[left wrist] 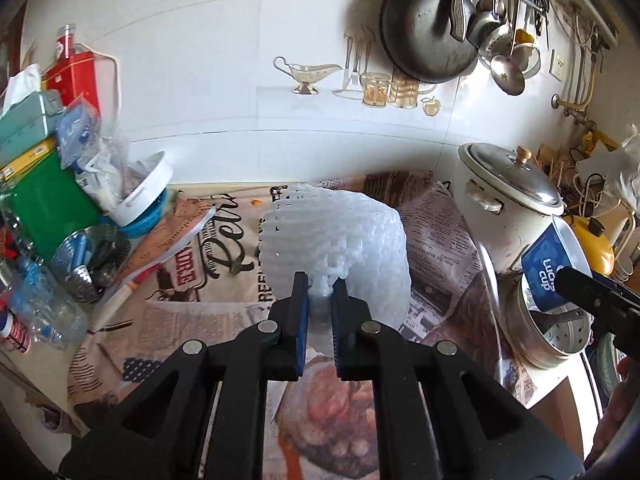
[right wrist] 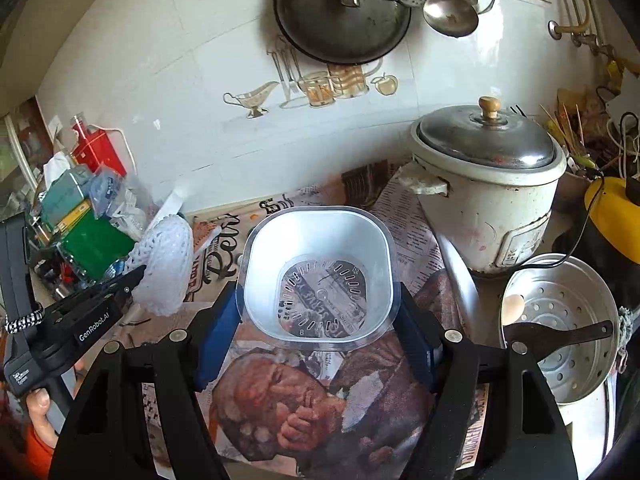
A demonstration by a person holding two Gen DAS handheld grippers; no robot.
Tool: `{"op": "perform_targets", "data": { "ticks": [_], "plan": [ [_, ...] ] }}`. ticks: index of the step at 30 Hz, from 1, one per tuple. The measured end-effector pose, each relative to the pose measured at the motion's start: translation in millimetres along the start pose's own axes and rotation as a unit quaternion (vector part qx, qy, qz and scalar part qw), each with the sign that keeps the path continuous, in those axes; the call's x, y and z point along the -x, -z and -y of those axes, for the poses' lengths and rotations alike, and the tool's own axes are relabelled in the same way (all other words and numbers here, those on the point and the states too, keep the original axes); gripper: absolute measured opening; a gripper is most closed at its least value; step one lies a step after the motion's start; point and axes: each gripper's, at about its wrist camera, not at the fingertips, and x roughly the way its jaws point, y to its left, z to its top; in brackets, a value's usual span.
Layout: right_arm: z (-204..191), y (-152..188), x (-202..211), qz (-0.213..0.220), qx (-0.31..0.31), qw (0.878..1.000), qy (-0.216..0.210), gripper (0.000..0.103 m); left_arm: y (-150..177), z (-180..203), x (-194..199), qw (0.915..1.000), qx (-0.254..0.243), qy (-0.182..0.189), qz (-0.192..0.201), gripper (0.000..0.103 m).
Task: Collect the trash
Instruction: 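Carry the cup and foam net down toward the bucket with both tools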
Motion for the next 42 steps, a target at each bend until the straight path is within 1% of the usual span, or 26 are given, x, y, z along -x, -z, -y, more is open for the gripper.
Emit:
{"op": "perform_targets", "data": {
  "ticks": [3, 5, 8, 13, 17, 22, 27, 31, 37, 42],
  "plan": [
    [-22, 16, 14, 0.006, 0.001, 1.000, 0.004, 0.071, 16, -15, 21, 1.0000, -0.005, 0.003, 0.005, 0.009],
    [-38, 31, 23, 0.010, 0.000, 1.000, 0.009, 0.071, 30, -27, 39, 0.9998, -0.006, 0.015, 0.008, 0.009],
    [-62, 57, 37, 0.018, -0.005, 1.000, 0.015, 0.071, 58, -45, 66, 0.9996, -0.013, 0.021, 0.013, 0.009],
    [-104, 102, 59, 0.011, -0.017, 1.000, 0.021, 0.070, 103, -78, 109, 0.9993, -0.012, 0.035, -0.001, 0.009],
    [-133, 133, 80, 0.010, -0.020, 0.999, 0.028, 0.071, 134, -97, 141, 0.9989, -0.024, 0.040, -0.005, 0.009],
    [-153, 159, 97, -0.008, -0.032, 0.999, 0.032, 0.071, 163, -112, 160, 0.9982, -0.019, 0.048, -0.030, 0.009],
    [-160, 176, 104, -0.025, -0.028, 0.998, 0.041, 0.071, 188, -115, 163, 0.9972, -0.016, 0.048, -0.056, 0.009],
    [-154, 193, 95, -0.046, -0.026, 0.997, 0.052, 0.071, 209, -110, 155, 0.9960, -0.012, 0.050, -0.074, 0.009],
    [-121, 228, 67, -0.097, -0.038, 0.993, 0.054, 0.071, 247, -89, 120, 0.9916, 0.002, 0.048, -0.120, 0.009],
    [-95, 268, 36, -0.143, -0.041, 0.988, 0.047, 0.071, 289, -71, 77, 0.9860, 0.022, 0.045, -0.159, 0.009]
  ]
}}
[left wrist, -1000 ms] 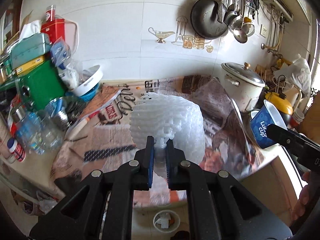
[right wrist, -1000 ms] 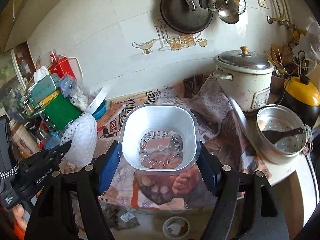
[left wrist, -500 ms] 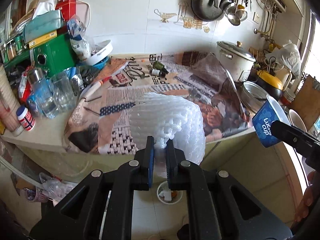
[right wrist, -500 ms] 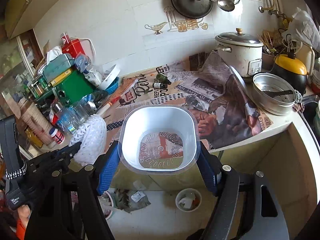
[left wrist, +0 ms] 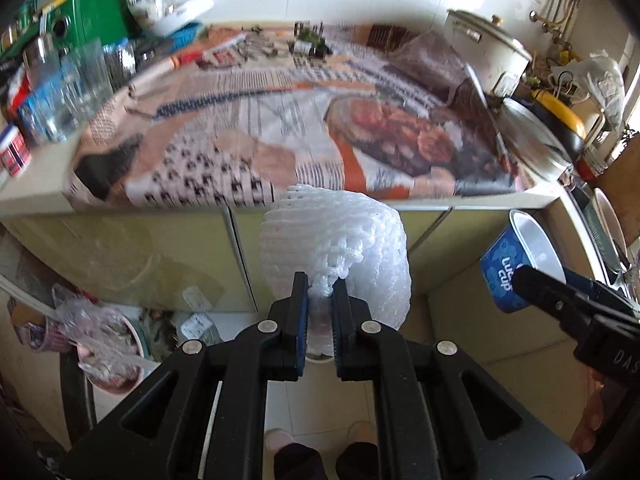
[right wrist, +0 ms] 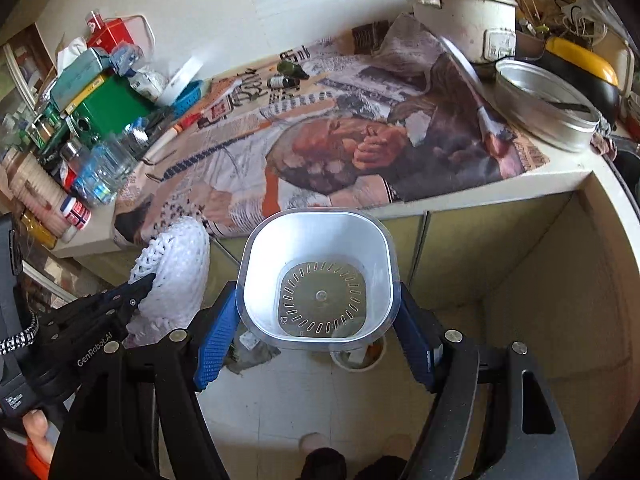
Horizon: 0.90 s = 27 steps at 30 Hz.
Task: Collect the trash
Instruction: 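Carry the cup and foam net down toward the bucket with both tools, then open the right tool over the bucket to drop the blue cup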
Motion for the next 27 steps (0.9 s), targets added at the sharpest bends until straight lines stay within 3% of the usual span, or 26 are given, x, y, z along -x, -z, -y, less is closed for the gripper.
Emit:
{"op": "perform_targets", "data": {
  "ticks": [7, 14, 27],
  "plan": [
    [35, 36, -79, -0.059, 0.015, 0.998, 0.006, 0.071, 47, 6, -89, 0.9989, 0.019, -0.012, -0.042, 0.009],
    [63, 74, -171, -0.114, 0.017, 0.993, 0.029, 0.071, 93, -18, -175, 0.9950, 0.060, -0.019, -0.077, 0.009],
    [59, 112, -313, -0.161, 0.030, 0.986, -0.007, 0.072, 157, -74, -284, 0.9861, 0.093, -0.065, -0.121, 0.009]
  ]
}}
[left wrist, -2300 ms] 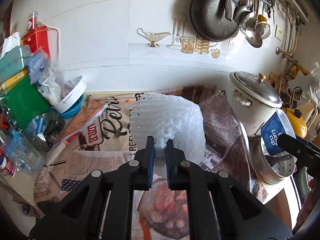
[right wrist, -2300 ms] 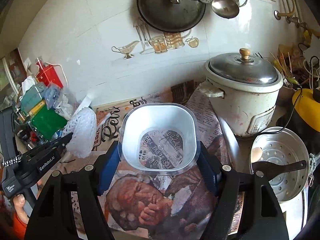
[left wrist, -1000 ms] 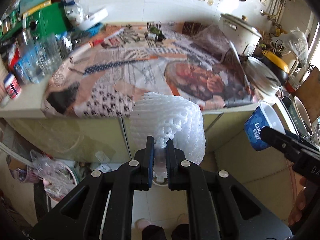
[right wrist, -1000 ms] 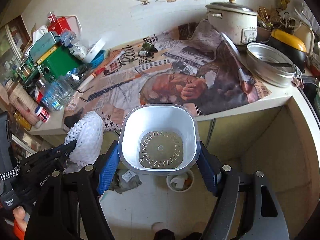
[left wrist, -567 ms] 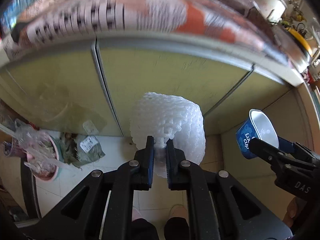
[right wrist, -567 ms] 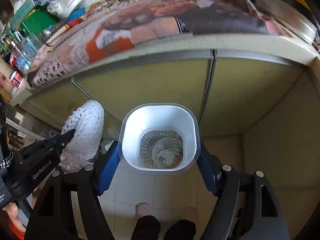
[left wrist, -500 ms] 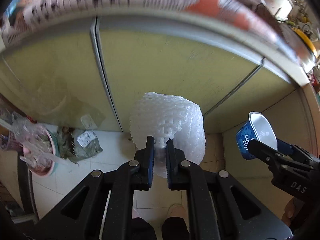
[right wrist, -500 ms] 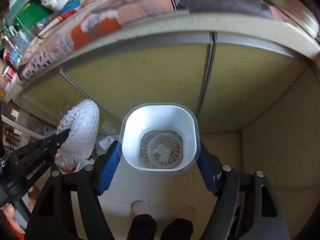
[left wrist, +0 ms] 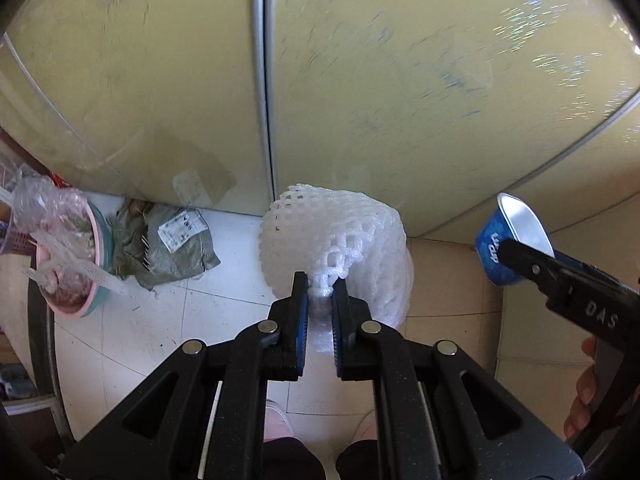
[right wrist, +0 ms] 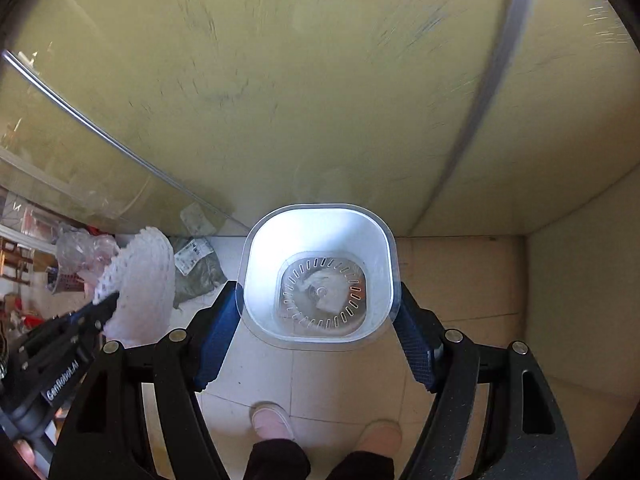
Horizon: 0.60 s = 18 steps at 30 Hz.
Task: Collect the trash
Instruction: 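Open the right tool over the bucket to drop the blue cup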
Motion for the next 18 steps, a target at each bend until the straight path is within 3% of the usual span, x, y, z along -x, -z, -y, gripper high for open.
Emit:
{"op": "perform_targets", "data": {
  "ticks": [8, 12, 18],
  "plan": [
    [0, -1, -25, -0.032, -0.010, 0.999, -0.011, 0.072, -2, 12, -29, 0.9997, -0.012, 0.004, -0.021, 0.009],
    [13, -3, -17, -0.033, -0.010, 0.999, -0.021, 0.072, -6, 24, -29, 0.9996, -0.016, 0.013, -0.018, 0.010],
    [26, -5, 14, -0.008, -0.002, 1.000, 0.009, 0.072, -15, 50, -28, 0.9983, -0.032, 0.043, -0.022, 0.013]
  ]
}}
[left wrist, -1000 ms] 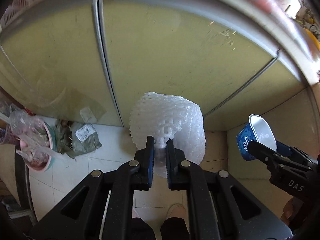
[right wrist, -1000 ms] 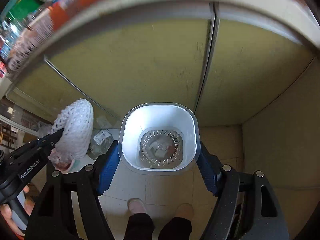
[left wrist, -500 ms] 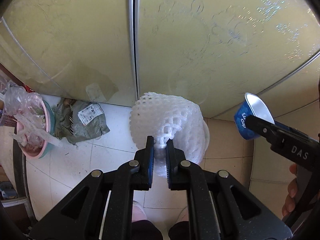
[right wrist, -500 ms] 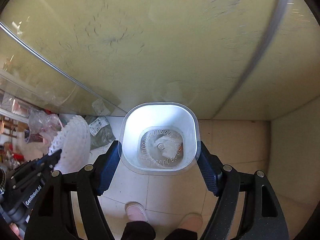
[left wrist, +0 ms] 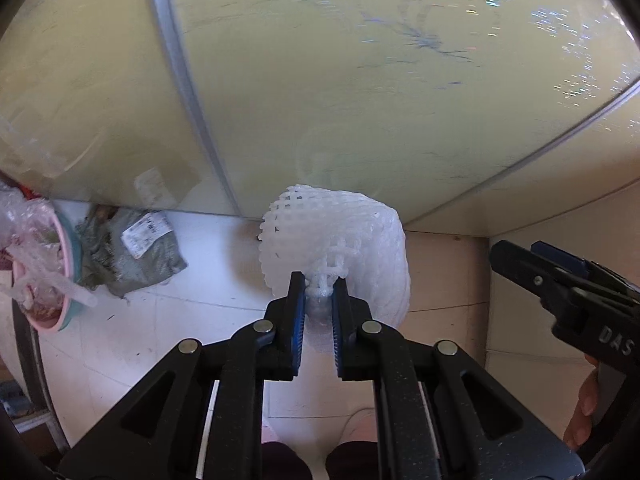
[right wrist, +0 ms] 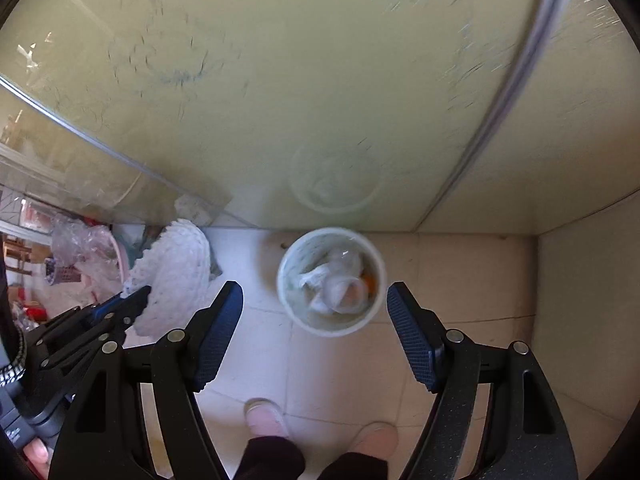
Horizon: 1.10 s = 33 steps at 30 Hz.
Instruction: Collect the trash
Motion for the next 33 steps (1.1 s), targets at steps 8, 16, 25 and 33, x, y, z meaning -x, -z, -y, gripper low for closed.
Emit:
{"op": "perform_targets", "data": {
  "ticks": [8, 16, 25, 33],
  "plan": [
    [17, -3, 46, 0.023, -0.025, 0.999, 0.012, 0.072, -9, 26, 17, 0.9998, -0.018, 0.000, 0.006, 0.059],
    [16, -8, 97, 0.050, -0.039, 0.998, 0.014, 0.072, -20, 30, 59, 0.9990, -0.023, -0.018, 0.033, 0.072],
    [18, 7, 81, 0.068, -0.039, 0.997, 0.026, 0.072, -21, 26, 7, 0.9987, -0.045, -0.015, 0.016, 0.087],
    [38, 21, 28, 0.033, -0.070, 0.996, 0.032, 0.072, -17, 15, -61, 0.9989, -0.044, -0.009, -0.011, 0.010]
  ]
}}
